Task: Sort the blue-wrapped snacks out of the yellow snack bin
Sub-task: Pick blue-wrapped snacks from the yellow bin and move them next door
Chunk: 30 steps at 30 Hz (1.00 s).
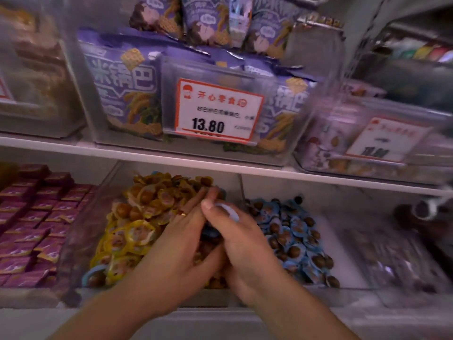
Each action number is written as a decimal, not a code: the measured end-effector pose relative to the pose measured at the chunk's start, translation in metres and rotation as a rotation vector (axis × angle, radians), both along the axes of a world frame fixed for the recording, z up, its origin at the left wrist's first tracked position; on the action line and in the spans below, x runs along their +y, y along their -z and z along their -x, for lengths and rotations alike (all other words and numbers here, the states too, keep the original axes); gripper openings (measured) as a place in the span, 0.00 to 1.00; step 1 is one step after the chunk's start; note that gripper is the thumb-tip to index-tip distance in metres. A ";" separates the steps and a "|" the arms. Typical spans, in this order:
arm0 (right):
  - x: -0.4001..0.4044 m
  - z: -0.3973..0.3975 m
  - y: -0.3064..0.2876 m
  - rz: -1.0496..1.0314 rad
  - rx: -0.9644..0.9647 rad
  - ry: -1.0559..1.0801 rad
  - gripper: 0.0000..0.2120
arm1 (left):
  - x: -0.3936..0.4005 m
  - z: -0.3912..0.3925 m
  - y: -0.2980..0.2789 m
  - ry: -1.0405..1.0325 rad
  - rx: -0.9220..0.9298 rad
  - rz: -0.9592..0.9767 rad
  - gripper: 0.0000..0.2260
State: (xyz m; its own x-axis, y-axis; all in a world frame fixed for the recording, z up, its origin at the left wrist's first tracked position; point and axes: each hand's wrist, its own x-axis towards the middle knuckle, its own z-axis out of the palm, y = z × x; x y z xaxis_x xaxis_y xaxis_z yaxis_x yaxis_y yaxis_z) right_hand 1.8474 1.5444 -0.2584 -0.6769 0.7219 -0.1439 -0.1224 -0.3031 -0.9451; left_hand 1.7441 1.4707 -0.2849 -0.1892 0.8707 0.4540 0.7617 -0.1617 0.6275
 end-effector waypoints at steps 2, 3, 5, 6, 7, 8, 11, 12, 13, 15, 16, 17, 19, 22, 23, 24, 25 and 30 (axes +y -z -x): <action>0.007 -0.017 -0.002 -0.160 -0.026 0.042 0.11 | 0.002 -0.010 -0.002 0.103 -0.207 -0.045 0.34; 0.013 -0.027 -0.006 -0.201 -0.026 0.073 0.13 | 0.003 -0.013 -0.003 0.124 -0.294 -0.055 0.34; 0.035 -0.047 -0.013 -0.267 -0.058 0.129 0.14 | 0.006 -0.012 -0.002 0.069 -0.328 -0.050 0.30; 0.050 -0.059 -0.015 -0.321 -0.122 0.138 0.12 | 0.008 -0.009 0.000 0.008 -0.245 -0.030 0.26; 0.065 -0.073 -0.016 -0.380 -0.221 0.131 0.11 | 0.010 -0.003 0.001 -0.041 -0.123 0.009 0.22; 0.081 -0.089 -0.016 -0.434 -0.341 0.107 0.09 | 0.012 0.002 0.003 -0.060 0.006 0.068 0.19; 0.118 -0.131 -0.009 -0.499 -0.603 0.083 0.04 | 0.014 0.013 0.009 -0.016 0.260 0.218 0.21; 0.126 -0.142 -0.005 -0.524 -0.666 0.126 0.04 | 0.013 0.016 0.011 -0.004 0.286 0.236 0.23; 0.132 -0.150 0.000 -0.559 -0.720 0.182 0.04 | 0.012 0.018 0.011 -0.004 0.296 0.243 0.23; 0.138 -0.154 0.005 -0.603 -0.730 0.307 0.07 | 0.009 0.024 0.007 -0.017 0.323 0.215 0.21; 0.137 -0.152 0.005 -0.599 -0.681 0.374 0.08 | 0.008 0.027 0.004 -0.025 0.344 0.175 0.19; 0.134 -0.147 0.004 -0.593 -0.609 0.437 0.08 | 0.006 0.030 0.001 -0.035 0.361 0.128 0.17; 0.119 -0.131 -0.001 -0.654 -0.458 0.521 0.09 | -0.002 0.039 -0.006 -0.075 0.357 0.035 0.15; 0.079 -0.094 -0.008 -0.944 -0.283 0.447 0.10 | -0.027 0.061 -0.016 -0.212 0.329 -0.049 0.13; 0.061 -0.080 -0.009 -1.067 -0.249 0.377 0.09 | -0.038 0.069 -0.017 -0.271 0.310 -0.062 0.12; 0.044 -0.066 -0.008 -1.175 -0.217 0.298 0.08 | -0.050 0.077 -0.017 -0.332 0.279 -0.074 0.12; 0.028 -0.050 -0.006 -1.251 -0.190 0.207 0.08 | -0.062 0.083 -0.016 -0.393 0.237 -0.084 0.13; -0.025 0.031 0.022 -1.288 -0.421 -0.353 0.23 | -0.101 0.098 -0.002 -0.503 0.084 -0.078 0.14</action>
State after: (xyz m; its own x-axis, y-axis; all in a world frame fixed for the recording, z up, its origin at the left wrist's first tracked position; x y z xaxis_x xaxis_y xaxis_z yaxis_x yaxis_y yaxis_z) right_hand 1.8160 1.5192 -0.2808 -0.9204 0.3036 0.2463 0.1363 0.8396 -0.5258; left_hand 1.6461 1.3701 -0.2831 -0.5360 0.6442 0.5456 0.8044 0.1937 0.5615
